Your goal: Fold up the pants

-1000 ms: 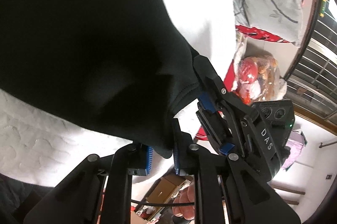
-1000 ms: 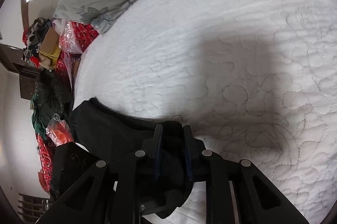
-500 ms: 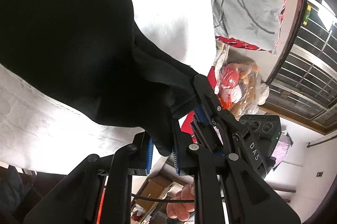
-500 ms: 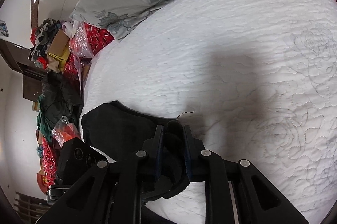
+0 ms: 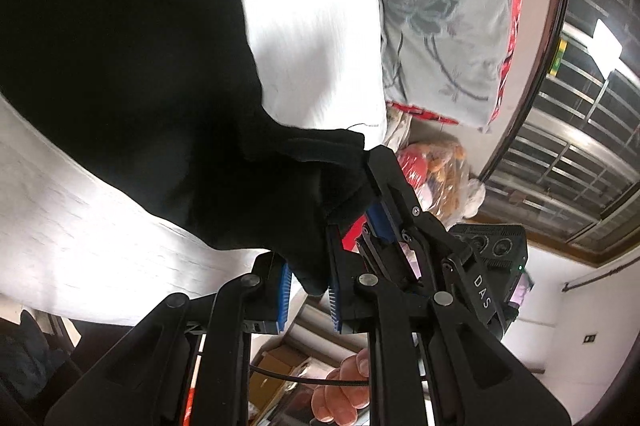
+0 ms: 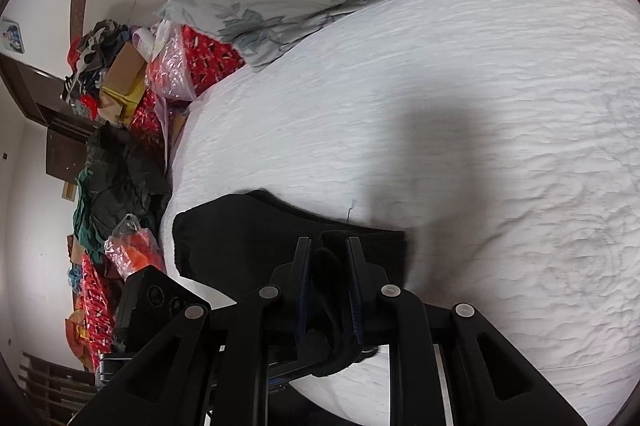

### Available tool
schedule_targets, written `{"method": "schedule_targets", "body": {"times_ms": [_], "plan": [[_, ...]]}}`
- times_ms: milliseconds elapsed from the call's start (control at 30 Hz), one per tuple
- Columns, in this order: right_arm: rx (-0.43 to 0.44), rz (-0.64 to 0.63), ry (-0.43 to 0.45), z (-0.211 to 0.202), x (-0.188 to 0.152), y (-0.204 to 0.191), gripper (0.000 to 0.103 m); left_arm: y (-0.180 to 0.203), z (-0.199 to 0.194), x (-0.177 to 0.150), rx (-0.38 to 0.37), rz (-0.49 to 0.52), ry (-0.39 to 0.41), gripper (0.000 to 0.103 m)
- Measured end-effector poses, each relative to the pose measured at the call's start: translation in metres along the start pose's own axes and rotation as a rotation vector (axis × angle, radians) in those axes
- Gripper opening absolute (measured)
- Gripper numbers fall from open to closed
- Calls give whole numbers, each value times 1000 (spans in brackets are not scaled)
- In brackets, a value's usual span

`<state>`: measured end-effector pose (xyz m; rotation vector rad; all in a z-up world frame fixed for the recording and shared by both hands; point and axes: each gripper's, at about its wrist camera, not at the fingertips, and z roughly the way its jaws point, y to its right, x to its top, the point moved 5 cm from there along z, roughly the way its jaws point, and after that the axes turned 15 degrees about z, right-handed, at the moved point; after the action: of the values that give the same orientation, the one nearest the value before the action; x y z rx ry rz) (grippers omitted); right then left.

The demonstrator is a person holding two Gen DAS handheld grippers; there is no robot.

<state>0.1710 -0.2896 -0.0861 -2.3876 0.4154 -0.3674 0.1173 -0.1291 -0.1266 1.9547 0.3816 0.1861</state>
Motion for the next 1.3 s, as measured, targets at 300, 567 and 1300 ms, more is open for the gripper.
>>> {"method": "schedule_targets", "body": {"times_ms": [300, 567, 1300], "plan": [[18, 2, -75, 60, -21, -48, 17, -42, -56, 27, -1, -78, 75, 13], [25, 27, -146, 131, -42, -80, 21, -88, -97, 47, 30, -144, 120, 13], [219, 291, -37, 36, -87, 8, 58, -48, -117, 48, 495, 387, 91, 59]]}}
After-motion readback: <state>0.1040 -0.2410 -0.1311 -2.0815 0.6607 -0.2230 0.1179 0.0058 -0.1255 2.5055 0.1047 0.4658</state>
